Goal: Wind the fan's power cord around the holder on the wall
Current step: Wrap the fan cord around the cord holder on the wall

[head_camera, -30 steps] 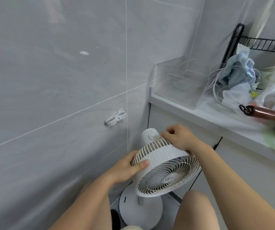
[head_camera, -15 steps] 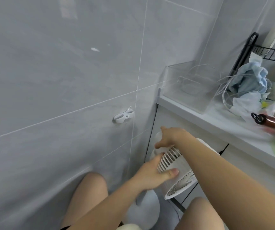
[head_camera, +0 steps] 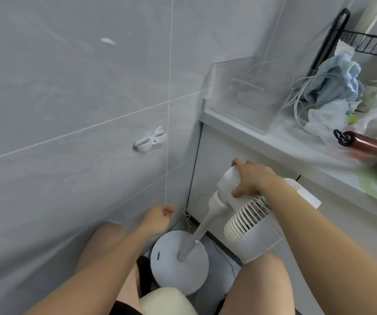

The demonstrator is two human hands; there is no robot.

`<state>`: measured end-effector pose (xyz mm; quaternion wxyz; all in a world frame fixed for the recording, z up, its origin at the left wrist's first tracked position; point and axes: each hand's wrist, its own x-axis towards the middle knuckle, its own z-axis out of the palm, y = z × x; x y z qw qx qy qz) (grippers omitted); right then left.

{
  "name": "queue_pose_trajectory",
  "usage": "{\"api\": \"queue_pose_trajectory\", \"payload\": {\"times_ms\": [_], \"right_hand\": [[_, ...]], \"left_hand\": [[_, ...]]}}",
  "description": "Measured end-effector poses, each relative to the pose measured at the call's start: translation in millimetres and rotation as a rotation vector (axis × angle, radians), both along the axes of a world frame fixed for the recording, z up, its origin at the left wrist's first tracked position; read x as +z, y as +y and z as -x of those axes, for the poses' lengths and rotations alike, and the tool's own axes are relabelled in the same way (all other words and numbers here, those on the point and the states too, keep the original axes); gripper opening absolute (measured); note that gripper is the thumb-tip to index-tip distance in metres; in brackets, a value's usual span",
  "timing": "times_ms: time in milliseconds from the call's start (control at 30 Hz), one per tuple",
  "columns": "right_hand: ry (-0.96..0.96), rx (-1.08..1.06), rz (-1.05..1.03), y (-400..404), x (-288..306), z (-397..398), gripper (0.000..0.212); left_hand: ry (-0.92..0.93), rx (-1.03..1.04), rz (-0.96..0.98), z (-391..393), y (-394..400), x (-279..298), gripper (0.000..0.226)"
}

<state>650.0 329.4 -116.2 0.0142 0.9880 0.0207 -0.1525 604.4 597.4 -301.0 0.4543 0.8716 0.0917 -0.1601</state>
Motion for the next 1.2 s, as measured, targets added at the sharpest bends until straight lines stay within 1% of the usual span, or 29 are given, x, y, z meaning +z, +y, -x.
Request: {"api": "queue_pose_trajectory", "payload": {"times_ms": [67,167,300,400,433,500,567,633,667,733,767,800,833,867,900,933,1000,1033,1067,1100,1133,1200], "right_hand": [[-0.017,-0.027,-0.024,-6.3,-6.3,3.4,0.086],[-0.034,-0.028,-0.051,-14.7,-14.2,8.6,0.084],[-0.071,0.012,-0.069,-22.4,-18.6,17.9,0.077],[-0.082,0.026,-0.068,-23.7,-21.4,22.5,0.08],[-0.086,0.027,-0.069,-23.4,-22.0,23.8,0.081],[-0.093,0.024,-0.077,-24.0,-23.1,24.7,0.078],[-0.098,0.022,-0.082,-25.0,-24.7,24.5,0.076],[-0.102,0.019,-0.088,-26.3,-26.5,23.6,0.074],[-0.104,0.017,-0.093,-27.1,-27.5,22.9,0.074],[-0.107,0.016,-0.101,-28.3,-28.3,21.4,0.074],[-0.105,0.013,-0.105,-29.0,-28.6,19.5,0.075],[-0.102,0.009,-0.11,-29.8,-28.7,18.2,0.075],[-0.097,0.005,-0.115,-30.6,-28.1,16.5,0.076],[-0.092,-0.002,-0.122,-31.1,-28.2,15.1,0.077],[-0.088,-0.009,-0.126,-31.5,-27.5,14.2,0.078],[-0.084,-0.014,-0.131,-31.8,-27.1,13.4,0.078],[-0.079,-0.025,-0.138,-31.0,-26.4,11.4,0.079],[-0.075,-0.03,-0.141,-30.0,-25.7,10.8,0.079],[-0.07,-0.036,-0.143,-29.5,-25.8,10.2,0.079],[-0.069,-0.04,-0.143,-28.7,-25.1,9.4,0.079],[-0.069,-0.043,-0.143,-28.3,-25.4,8.9,0.08],[-0.073,-0.049,-0.143,-27.5,-25.2,7.1,0.081]], "left_hand": [[0.042,-0.04,-0.027,-3.2,-10.4,-11.0,0.039],[0.072,-0.082,-0.061,-10.2,-29.2,-19.9,0.043],[0.024,-0.177,-0.145,-24.7,-57.2,-15.6,0.047],[-0.009,-0.264,-0.211,-44.4,-77.5,-13.8,0.053],[-0.009,-0.267,-0.21,-51.0,-82.4,-15.6,0.056],[0.008,-0.249,-0.142,-63.2,-92.6,-19.7,0.062],[0.031,-0.26,-0.073,-73.2,-100.6,-22.5,0.076],[0.063,-0.33,-0.041,-82.7,-107.0,-28.0,0.087],[0.083,-0.384,-0.061,-86.4,-109.4,-30.1,0.088],[0.12,-0.485,-0.196,-93.1,-109.8,-33.0,0.084],[0.124,-0.519,-0.281,-95.4,-108.2,-34.1,0.077],[0.118,-0.553,-0.355,-96.8,-105.8,-33.1,0.065],[0.108,-0.559,-0.391,-97.2,-102.5,-31.9,0.046],[0.104,-0.548,-0.399,-98.7,-97.9,-31.4,0.022],[0.122,-0.55,-0.386,-97.7,-92.5,-30.5,0.005],[0.167,-0.527,-0.385,-96.0,-87.1,-31.5,0.019],[0.377,-0.514,-0.387,-85.4,-70.7,-34.1,0.037],[0.478,-0.542,-0.404,-77.0,-58.1,-37.0,0.046],[0.538,-0.572,-0.449,-70.5,-45.4,-44.1,0.052],[0.561,-0.599,-0.507,-64.4,-31.0,-51.7,0.054],[0.579,-0.613,-0.556,-58.9,-17.6,-58.4,0.05],[0.584,-0.589,-0.581,-52.6,4.5,-65.7,0.04]]}}
